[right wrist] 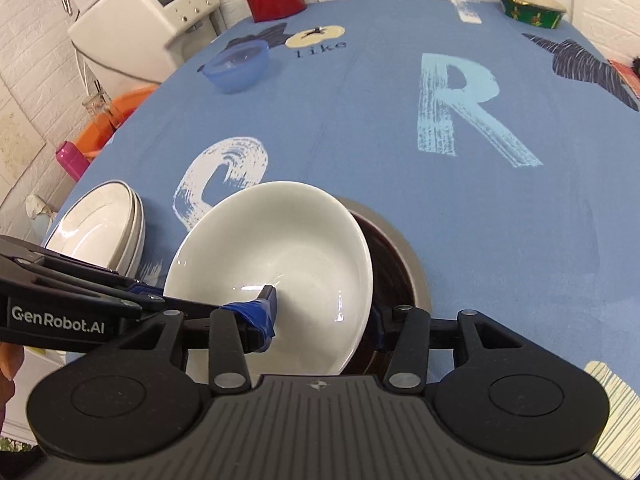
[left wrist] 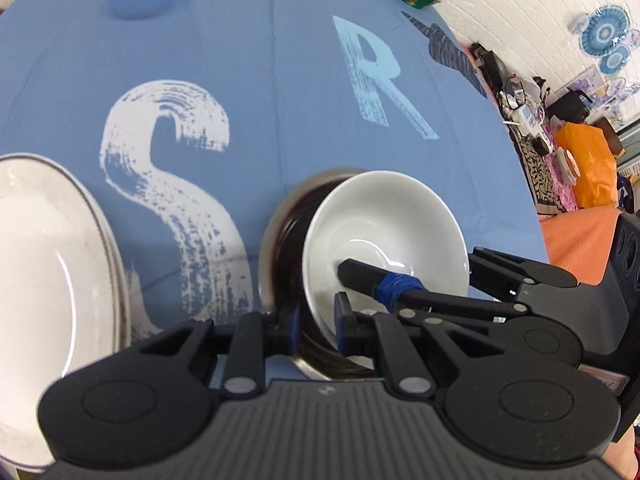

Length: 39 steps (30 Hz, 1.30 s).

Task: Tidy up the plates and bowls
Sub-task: 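Lower the red bowl into the steel bowl and open the left gripper, then move the left gripper to the translucent blue bowl and grasp its rim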

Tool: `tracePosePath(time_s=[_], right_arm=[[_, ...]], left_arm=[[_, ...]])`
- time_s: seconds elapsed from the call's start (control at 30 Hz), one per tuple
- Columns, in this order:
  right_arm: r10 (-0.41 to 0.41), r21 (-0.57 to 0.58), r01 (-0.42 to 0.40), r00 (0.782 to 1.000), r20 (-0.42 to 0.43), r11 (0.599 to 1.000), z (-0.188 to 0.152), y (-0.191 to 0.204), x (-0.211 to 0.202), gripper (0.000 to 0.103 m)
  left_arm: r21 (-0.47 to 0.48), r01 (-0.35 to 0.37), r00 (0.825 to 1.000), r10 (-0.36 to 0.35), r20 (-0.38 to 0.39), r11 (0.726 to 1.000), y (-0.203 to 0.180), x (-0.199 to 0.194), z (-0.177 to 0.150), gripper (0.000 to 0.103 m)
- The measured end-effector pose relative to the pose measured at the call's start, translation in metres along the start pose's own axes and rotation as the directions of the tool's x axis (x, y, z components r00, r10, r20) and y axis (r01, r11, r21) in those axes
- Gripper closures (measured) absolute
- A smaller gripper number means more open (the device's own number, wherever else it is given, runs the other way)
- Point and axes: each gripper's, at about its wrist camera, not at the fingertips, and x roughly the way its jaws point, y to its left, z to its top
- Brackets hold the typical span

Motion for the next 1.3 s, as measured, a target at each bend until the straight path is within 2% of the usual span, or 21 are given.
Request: tracePosePath(time_s=[0.1, 0.23, 0.3, 0.43, 0.5, 0.67, 0.9, 1.1, 1.3], right_arm=[[-0.002, 0.02, 0.002, 1.0, -0.005, 1.0, 0.001, -0.001, -0.002, 0.073], [-0.038, 0.011, 0.038, 0.999, 0.027, 0.999, -0.002, 0.001, -0.008, 0.072], [-0.064, 0.0, 0.064, 0.997, 0.044, 0.998, -0.002, 0.002, -0.012, 0.072], [-0.073, 0.024, 0.071, 0.993, 0.09, 0.997, 0.002, -0.001, -0.021, 0.07], [-0.073, 0.031, 0.07, 0.992, 0.104, 0.997, 0.004, -0.002, -0.024, 0.07], [-0.073, 0.086, 0.061, 0.986, 0.152, 0.994, 0.004, -0.008, -0.036, 0.068], [-0.013, 0.185, -0.022, 0.982, 0.187, 0.982, 0.004, -0.019, -0.05, 0.067], [0.031, 0.175, -0.067, 0.979, 0.2, 0.982, 0.033, -0.005, -0.046, 0.065], [0.072, 0.121, -0.092, 0.984, 0.164, 0.988, 0.074, 0.029, -0.013, 0.063]], left_arm=[[0.009, 0.001, 1.0, -0.001, 0.0, 1.0, -0.002, 0.001, 0.002, 0.092], [0.0, 0.033, 0.999, -0.033, -0.001, 0.999, 0.001, -0.003, 0.006, 0.081], [-0.001, 0.046, 0.998, -0.046, 0.03, 0.999, 0.002, -0.01, 0.008, 0.062], [0.024, 0.034, 0.996, -0.036, 0.081, 0.999, -0.003, -0.025, 0.01, 0.05], [0.039, 0.014, 0.993, -0.019, 0.115, 0.999, -0.005, -0.032, 0.011, 0.05], [0.009, 0.019, 0.99, -0.02, 0.138, 1.0, 0.009, -0.044, 0.014, 0.049], [-0.042, -0.03, 0.98, 0.038, 0.194, 0.999, 0.048, -0.067, 0.025, 0.048], [-0.13, -0.093, 0.963, 0.123, 0.24, 0.987, 0.103, -0.088, 0.045, 0.048], [-0.21, -0.135, 0.945, 0.189, 0.268, 0.968, 0.155, -0.104, 0.068, 0.047]])
